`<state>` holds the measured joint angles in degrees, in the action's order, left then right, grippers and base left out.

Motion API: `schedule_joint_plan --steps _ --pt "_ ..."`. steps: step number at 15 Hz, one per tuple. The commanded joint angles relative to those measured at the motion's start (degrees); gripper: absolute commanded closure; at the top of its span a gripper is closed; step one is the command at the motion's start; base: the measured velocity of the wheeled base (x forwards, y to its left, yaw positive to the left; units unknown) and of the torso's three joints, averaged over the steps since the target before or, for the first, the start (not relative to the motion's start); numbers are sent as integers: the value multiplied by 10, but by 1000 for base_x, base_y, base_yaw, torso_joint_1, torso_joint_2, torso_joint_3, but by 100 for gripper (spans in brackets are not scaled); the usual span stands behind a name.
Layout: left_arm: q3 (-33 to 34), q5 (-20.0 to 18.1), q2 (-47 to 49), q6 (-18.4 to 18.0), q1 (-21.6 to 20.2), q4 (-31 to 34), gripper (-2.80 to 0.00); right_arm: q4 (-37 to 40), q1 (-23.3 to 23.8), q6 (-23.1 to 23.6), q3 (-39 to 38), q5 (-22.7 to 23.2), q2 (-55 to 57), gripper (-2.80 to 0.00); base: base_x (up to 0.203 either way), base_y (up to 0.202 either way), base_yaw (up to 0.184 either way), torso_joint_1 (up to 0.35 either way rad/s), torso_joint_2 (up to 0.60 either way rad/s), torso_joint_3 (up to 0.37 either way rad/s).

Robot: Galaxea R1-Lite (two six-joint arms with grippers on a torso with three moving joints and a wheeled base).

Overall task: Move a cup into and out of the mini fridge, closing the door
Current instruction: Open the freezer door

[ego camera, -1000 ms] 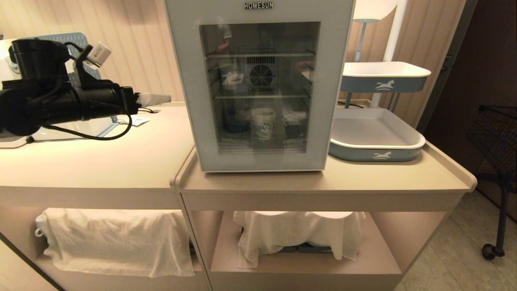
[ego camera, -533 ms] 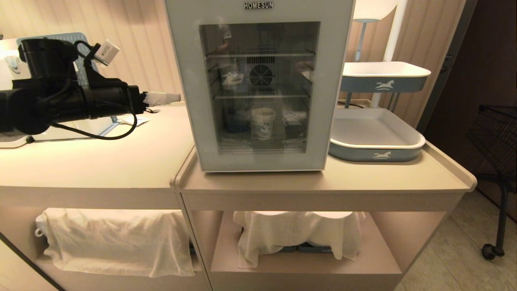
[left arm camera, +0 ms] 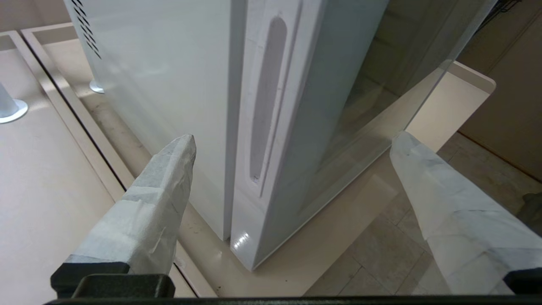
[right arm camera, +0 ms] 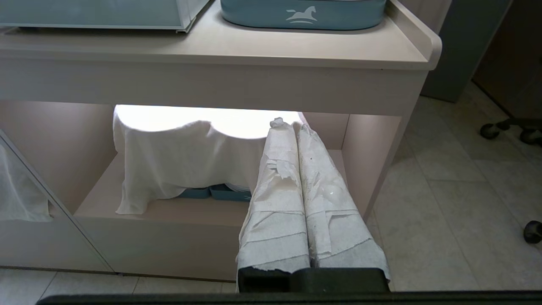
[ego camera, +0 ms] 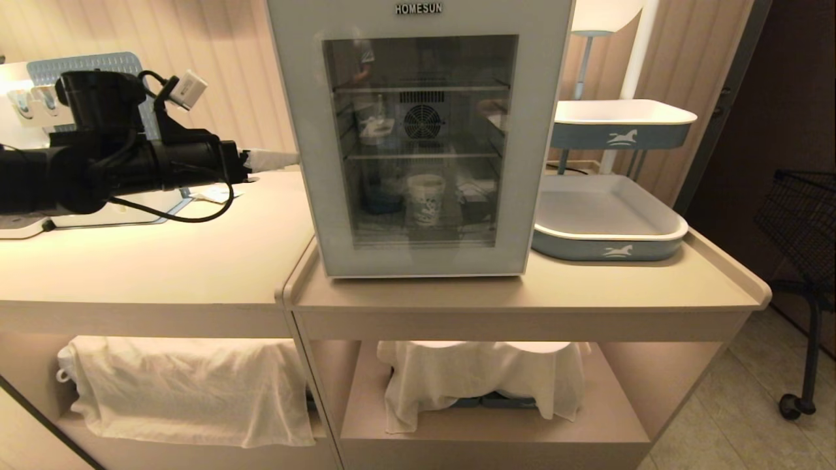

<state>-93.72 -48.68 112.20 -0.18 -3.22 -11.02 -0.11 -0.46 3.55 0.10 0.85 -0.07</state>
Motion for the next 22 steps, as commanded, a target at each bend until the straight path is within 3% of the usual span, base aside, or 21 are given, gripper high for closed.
schedule_joint_plan --steps 1,9,13,22 --pt "-8 -3 13 0 1 -1 -280 0 0 1 0 0 0 0 0 0 0 0 0 0" --pt "13 0 -12 6 32 2 -280 0 0 1 0 0 0 0 0 0 0 0 0 0" --pt "-16 3 -21 6 60 -1 -280 0 0 1 0 0 0 0 0 0 0 0 0 0" --pt "-25 6 -27 3 70 -1 -280 -1 0 1 0 0 0 0 0 0 0 0 0 0"
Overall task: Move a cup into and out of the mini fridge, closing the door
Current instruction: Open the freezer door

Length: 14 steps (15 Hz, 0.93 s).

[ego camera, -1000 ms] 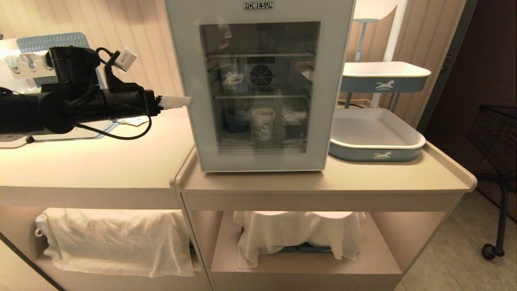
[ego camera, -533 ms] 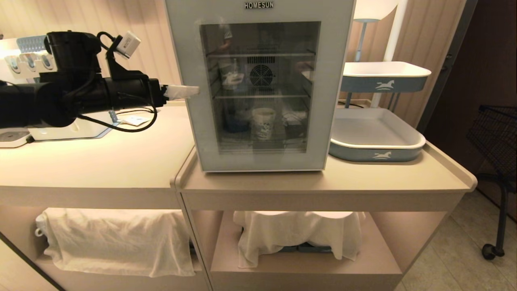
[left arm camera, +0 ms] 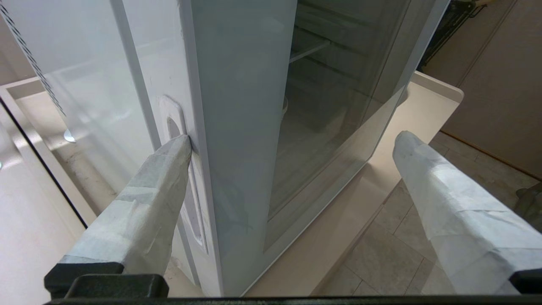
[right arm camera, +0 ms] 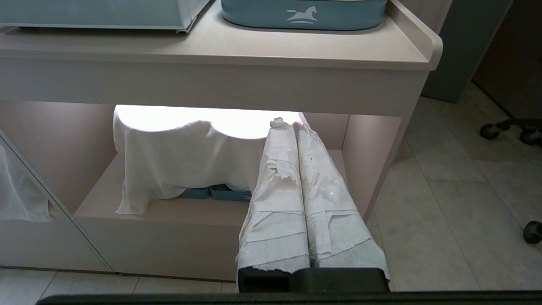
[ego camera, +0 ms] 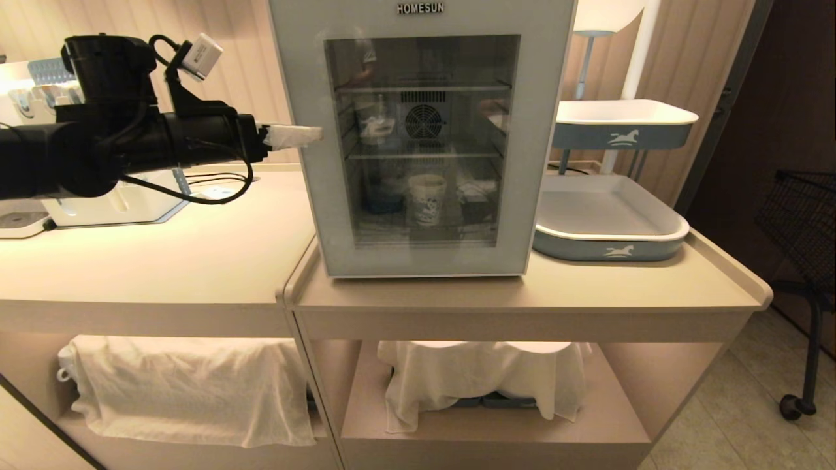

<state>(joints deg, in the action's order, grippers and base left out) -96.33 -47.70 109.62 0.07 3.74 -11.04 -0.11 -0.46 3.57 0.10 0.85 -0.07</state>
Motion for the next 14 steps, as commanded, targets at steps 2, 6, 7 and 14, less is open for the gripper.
schedule_joint_plan --steps 2,6,7,14 --pt "4 -5 -2 -1 0 -2 -280 0 0 0 0 0 0 0 0 0 0 0 0 0" --pt "11 -4 4 -22 0 -1 -280 0 0 0 0 0 0 0 0 0 0 0 0 0" --pt "12 -4 7 -25 0 -2 -280 -1 0 0 0 0 0 0 0 0 0 0 0 0" --pt "39 -4 15 -68 -10 -1 -280 0 0 0 0 0 0 0 0 0 0 0 0 0"
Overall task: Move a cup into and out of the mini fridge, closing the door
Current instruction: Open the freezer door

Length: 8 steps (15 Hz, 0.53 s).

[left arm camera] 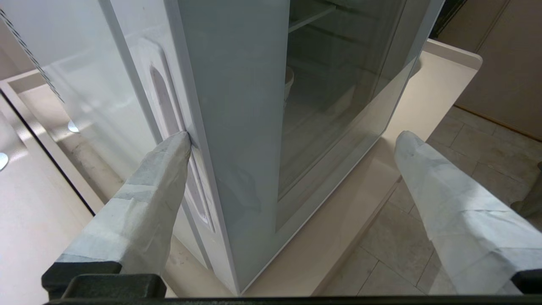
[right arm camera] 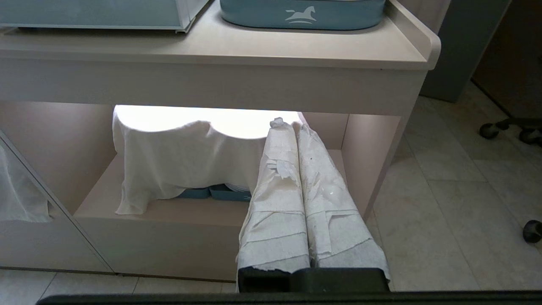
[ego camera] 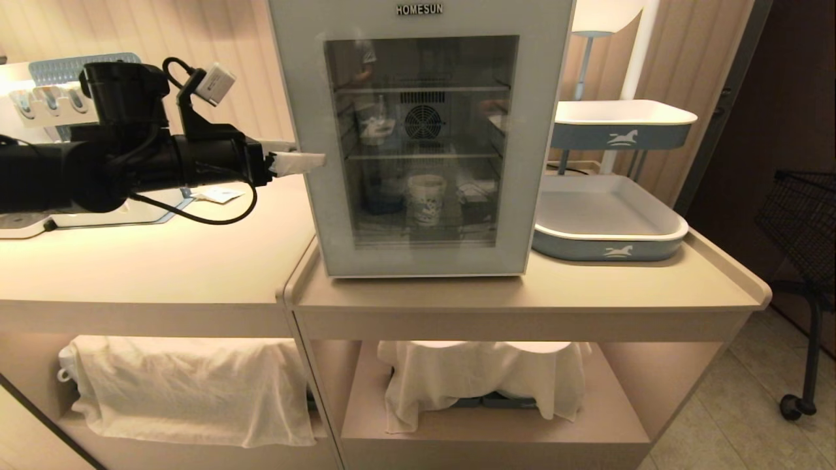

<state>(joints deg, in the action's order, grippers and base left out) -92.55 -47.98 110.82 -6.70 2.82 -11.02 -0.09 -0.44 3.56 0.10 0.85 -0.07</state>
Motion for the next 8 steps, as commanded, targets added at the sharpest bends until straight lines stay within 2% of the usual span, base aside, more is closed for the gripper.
schedule_joint_plan --steps 1,8 --pt "2 0 4 -2 -2 -1 -280 -1 0 0 0 0 0 0 0 0 0 0 0 0" --pt "11 0 -5 -2 -7 -1 -280 0 0 0 0 0 0 0 0 0 0 0 0 0"
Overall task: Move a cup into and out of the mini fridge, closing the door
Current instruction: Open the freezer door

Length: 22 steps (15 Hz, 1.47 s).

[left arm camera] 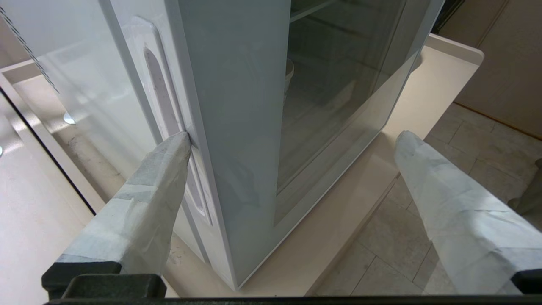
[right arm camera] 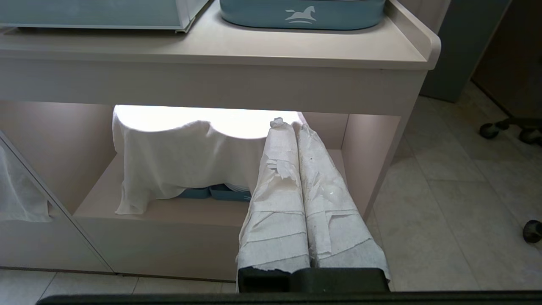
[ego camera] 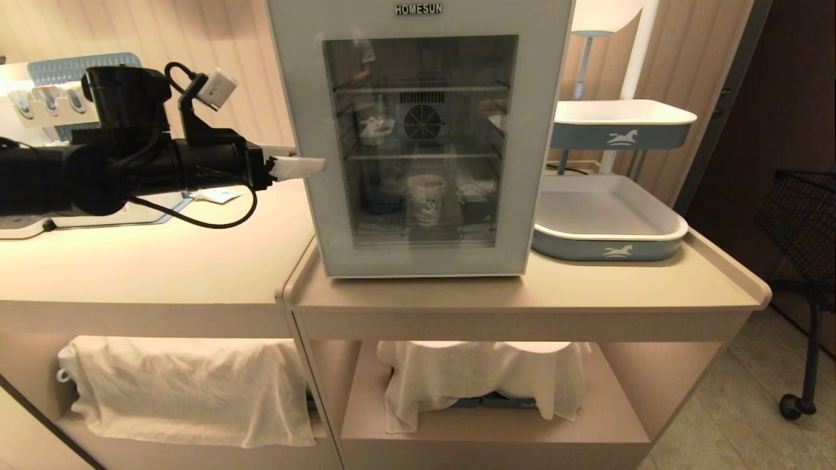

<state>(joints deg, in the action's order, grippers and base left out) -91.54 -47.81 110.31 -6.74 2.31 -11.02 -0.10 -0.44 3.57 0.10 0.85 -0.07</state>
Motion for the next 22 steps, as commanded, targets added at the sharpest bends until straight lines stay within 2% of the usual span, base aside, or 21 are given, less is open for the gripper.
schedule_joint_plan --steps 1,5,8,10,11,13,15,22 --pt "-1 -2 2 -2 -6 -2 -280 -1 0 0 0 0 0 0 0 0 0 0 0 0" --pt "0 28 3 -3 -17 -2 -280 -1 0 0 0 0 0 0 0 0 0 0 0 0" --pt "-4 29 4 -45 -28 3 -280 0 0 0 0 0 0 0 0 0 0 0 0 0" --pt "5 49 7 -52 -35 7 -280 -1 0 0 0 0 0 0 0 0 0 0 0 0" --pt "3 64 9 -46 -35 6 -280 0 0 0 0 0 0 0 0 0 0 0 0 0" --pt "-3 65 9 -34 -35 3 -280 0 0 0 0 0 0 0 0 0 0 0 0 0" --pt "-7 63 6 -2 -31 0 -280 0 0 0 0 0 0 0 0 0 0 0 0 0" --pt "-35 65 25 18 -7 -1 -280 -1 0 0 0 0 0 0 0 0 0 0 0 0"
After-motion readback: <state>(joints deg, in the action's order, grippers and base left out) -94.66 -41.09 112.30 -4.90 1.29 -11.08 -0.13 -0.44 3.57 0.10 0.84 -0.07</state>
